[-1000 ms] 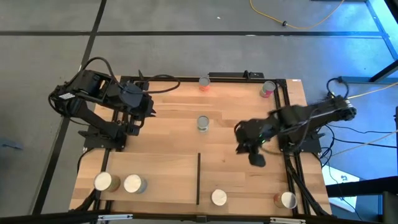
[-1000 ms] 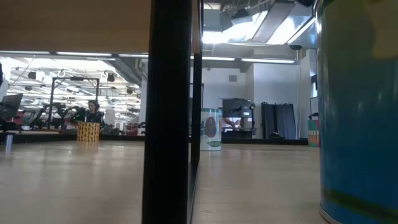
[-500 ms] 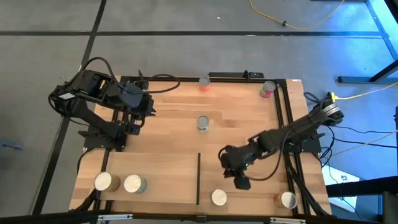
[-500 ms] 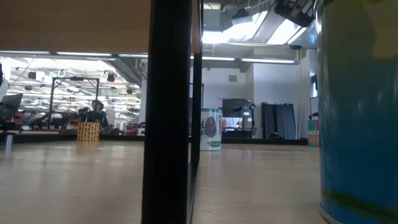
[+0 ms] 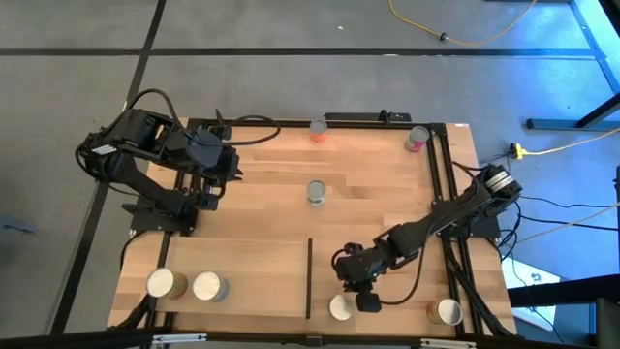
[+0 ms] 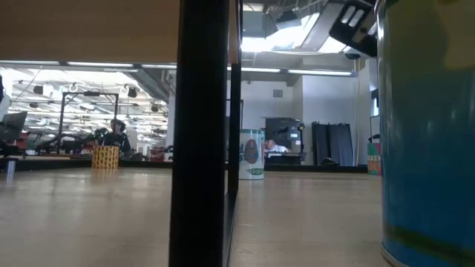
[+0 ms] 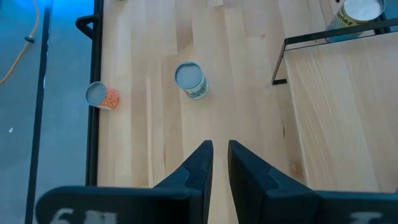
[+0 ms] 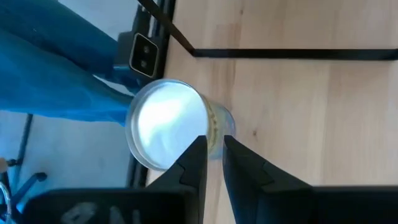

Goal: Pick and place cans onto a shelf
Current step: Put the canned cherries on the shelf

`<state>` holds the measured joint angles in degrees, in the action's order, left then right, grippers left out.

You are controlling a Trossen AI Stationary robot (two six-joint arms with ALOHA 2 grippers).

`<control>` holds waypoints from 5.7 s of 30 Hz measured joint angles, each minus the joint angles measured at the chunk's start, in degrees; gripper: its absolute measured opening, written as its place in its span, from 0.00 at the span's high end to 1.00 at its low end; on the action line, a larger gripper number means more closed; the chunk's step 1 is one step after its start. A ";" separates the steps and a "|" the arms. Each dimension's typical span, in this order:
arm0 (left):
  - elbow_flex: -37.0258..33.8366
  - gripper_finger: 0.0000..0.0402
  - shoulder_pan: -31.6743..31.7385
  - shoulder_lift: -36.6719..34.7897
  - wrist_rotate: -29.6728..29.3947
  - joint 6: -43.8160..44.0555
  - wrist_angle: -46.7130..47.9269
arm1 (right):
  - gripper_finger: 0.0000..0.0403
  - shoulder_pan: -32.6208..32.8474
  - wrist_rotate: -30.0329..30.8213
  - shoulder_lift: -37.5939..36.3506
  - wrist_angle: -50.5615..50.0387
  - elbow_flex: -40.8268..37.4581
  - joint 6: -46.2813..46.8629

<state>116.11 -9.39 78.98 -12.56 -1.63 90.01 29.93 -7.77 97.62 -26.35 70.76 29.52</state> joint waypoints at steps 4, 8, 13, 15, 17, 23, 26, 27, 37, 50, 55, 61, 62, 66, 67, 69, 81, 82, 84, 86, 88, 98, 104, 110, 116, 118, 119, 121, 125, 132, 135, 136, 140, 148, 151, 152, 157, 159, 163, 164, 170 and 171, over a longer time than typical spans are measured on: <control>0.00 0.90 -0.01 0.00 0.00 -0.02 0.01 | 0.87 0.33 0.13 0.99 0.96 0.00 1.94; 0.00 0.90 0.01 0.01 0.00 -0.01 0.01 | 0.87 0.51 0.50 1.03 2.43 0.02 2.77; 0.00 0.90 0.00 0.00 0.00 -0.01 0.01 | 0.87 1.09 1.30 1.68 2.33 0.02 5.36; 0.00 0.90 0.01 0.00 0.00 -0.02 0.00 | 0.87 1.51 1.31 2.24 2.65 0.02 5.42; 0.00 0.90 0.00 0.01 0.00 -0.02 0.01 | 0.87 1.74 0.89 2.88 3.03 0.02 5.80; 0.02 0.90 -0.01 0.01 0.00 -0.02 0.01 | 0.87 2.03 0.60 4.07 3.63 0.17 6.31; 0.02 0.90 -0.01 0.01 0.00 -0.02 0.00 | 0.87 2.03 1.52 4.21 2.71 0.12 6.22; 0.02 0.90 -0.02 0.00 0.00 -0.04 0.01 | 0.87 2.03 1.80 4.40 2.50 0.02 6.22; 0.02 0.90 0.00 0.00 0.00 -0.04 0.01 | 0.87 2.03 2.16 4.33 2.37 0.00 6.84; 0.02 0.90 -0.02 0.00 0.00 -0.04 0.01 | 0.96 2.08 3.46 5.90 3.20 0.31 9.44; 0.02 0.90 -0.01 0.00 0.00 -0.02 0.01 | 0.99 2.06 5.27 5.93 3.06 0.28 10.97; 0.02 0.90 -0.02 0.00 0.00 -0.02 0.01 | 1.00 1.79 6.16 5.23 0.30 1.15 13.79; 0.02 0.90 0.00 0.00 0.00 -0.04 0.01 | 1.00 1.79 6.55 5.20 -1.09 1.80 13.79; 0.02 0.90 -0.01 0.00 0.00 -0.03 0.01 | 1.00 1.79 7.63 5.12 -9.25 5.98 13.81; 0.02 0.90 -0.02 0.00 0.00 -0.04 0.01 | 1.00 1.79 7.63 5.07 -11.44 7.35 13.81; 0.02 0.90 0.00 0.02 0.00 -0.04 0.01 | 1.00 1.79 7.63 4.92 -15.59 10.12 13.81; 0.02 0.90 0.01 0.00 0.00 -0.05 0.01 | 1.00 1.75 10.03 4.79 -34.86 25.88 15.81; 0.02 0.90 0.00 0.00 0.00 -0.07 0.01 | 1.00 1.75 10.58 4.77 -36.29 27.32 16.22; 0.02 0.90 0.01 0.00 0.00 -0.07 0.01 | 1.00 1.75 12.12 4.74 -39.86 30.35 17.23; 0.02 0.90 -0.01 0.00 0.00 -0.07 0.01 | 1.00 1.75 13.80 4.70 -43.41 32.94 18.36; 0.02 0.90 0.01 0.00 0.02 -0.09 0.01 | 1.00 1.75 14.54 4.70 -46.60 35.27 19.29; 0.02 0.90 0.00 0.00 0.02 -0.11 0.01 | 1.00 1.27 16.36 4.59 -55.93 42.80 21.19; 0.02 0.90 -0.02 0.00 0.02 -0.09 0.01 | 1.00 -0.63 19.77 4.61 -57.04 47.58 18.08; 0.02 0.90 0.01 0.00 0.02 -0.09 0.01 | 1.00 -3.92 20.76 4.59 -59.00 54.19 11.91; 0.02 0.90 -0.01 0.02 0.02 -0.09 0.01 | 1.00 -8.48 19.45 4.59 -56.22 57.54 5.73; 0.02 0.90 0.00 0.02 0.02 -0.08 0.01 | 1.00 -10.23 16.67 4.59 -53.12 57.66 2.64; 0.02 0.90 0.01 0.00 0.02 -0.08 0.01 | 1.00 -11.09 15.54 4.59 -51.48 57.68 1.15; 0.02 0.90 -0.02 0.02 0.02 -0.07 0.01 | 1.00 -12.63 13.65 4.85 -48.47 57.79 -1.36; 0.02 0.90 -0.01 0.00 0.02 -0.04 0.00 | 1.00 -15.09 10.97 5.72 -44.11 57.79 -4.58; 0.02 0.90 0.01 0.02 0.02 0.02 0.01 | 1.00 -17.12 6.91 10.61 -37.81 57.73 -10.56; 0.02 0.90 0.01 0.02 0.02 0.02 0.01 | 1.00 -17.75 4.17 12.96 -36.86 57.72 -10.88; 0.02 0.90 0.01 0.02 0.02 0.02 0.01 | 1.00 -17.94 2.96 13.62 -37.00 57.72 -10.24; 0.02 0.90 0.01 0.02 0.02 0.01 0.01 | 1.00 -18.27 -1.98 15.53 -37.47 57.70 -8.85; 0.02 0.90 0.01 0.02 0.02 -0.02 0.01 | 1.00 -18.47 -4.91 16.84 -36.64 57.70 -9.03; 0.02 0.90 0.01 0.02 0.02 -0.42 0.01 | 1.00 -18.47 -4.83 17.51 -36.52 57.69 -9.28; 0.02 0.90 0.01 0.02 0.02 -0.42 0.01 | 1.00 -18.47 -4.83 17.61 -36.54 57.68 -9.47; 0.02 0.90 0.01 0.02 0.02 -0.44 0.01 | 1.00 -18.51 -4.81 18.12 -36.57 57.68 -10.72; 0.02 0.90 0.00 0.02 0.02 -0.44 0.01 | 1.00 -18.62 -4.83 18.12 -36.53 57.65 -11.71; 0.02 0.90 0.01 0.02 0.02 -0.46 0.01 | 1.00 -18.96 -4.75 18.44 -37.13 57.31 -11.89; 0.02 0.90 -0.01 0.02 0.02 -0.46 0.01 | 1.00 -19.05 -4.80 18.77 -37.07 57.31 -11.94; 0.02 0.90 0.00 0.02 0.02 -0.46 0.01 | 1.00 -19.32 -5.38 20.09 -37.24 57.27 -12.03; 0.02 0.90 -0.02 0.02 0.02 -0.46 0.01 | 1.00 -19.32 -5.49 20.35 -37.11 57.27 -12.05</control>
<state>116.14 -9.41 79.00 -12.53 -2.09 90.02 10.61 -13.26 117.97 -63.47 128.03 17.47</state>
